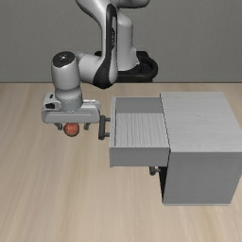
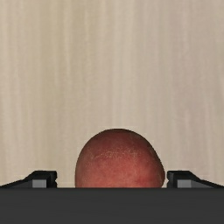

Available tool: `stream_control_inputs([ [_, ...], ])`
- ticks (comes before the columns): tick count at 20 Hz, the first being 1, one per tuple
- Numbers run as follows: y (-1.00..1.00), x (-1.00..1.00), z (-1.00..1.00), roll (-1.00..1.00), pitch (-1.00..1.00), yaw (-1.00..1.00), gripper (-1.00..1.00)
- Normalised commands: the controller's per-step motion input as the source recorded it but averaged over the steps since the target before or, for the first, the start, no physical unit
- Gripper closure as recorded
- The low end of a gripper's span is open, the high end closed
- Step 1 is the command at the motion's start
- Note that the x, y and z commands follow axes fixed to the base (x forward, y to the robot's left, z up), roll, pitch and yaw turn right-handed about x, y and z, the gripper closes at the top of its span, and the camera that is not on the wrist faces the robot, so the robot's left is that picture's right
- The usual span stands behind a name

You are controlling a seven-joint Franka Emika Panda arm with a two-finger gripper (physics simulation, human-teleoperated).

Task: Pick up the peach and place it in the top layer of the cabinet

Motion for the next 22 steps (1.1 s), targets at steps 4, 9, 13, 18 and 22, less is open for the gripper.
stream_control_inputs([
  [4, 0.0, 0.25, 0.0, 0.0, 0.0, 0.0, 1.0],
  [9, 0.0, 0.0, 0.2, 0.0, 0.0, 0.0, 1.0],
  [13, 0.0, 0.0, 0.0, 0.0, 0.0, 0.0, 1.0],
  [18, 0.0, 0.0, 0.8, 0.0, 0.0, 0.0, 1.0],
  [22, 0.0, 0.0, 1.0, 0.0, 0.0, 0.0, 1.0],
])
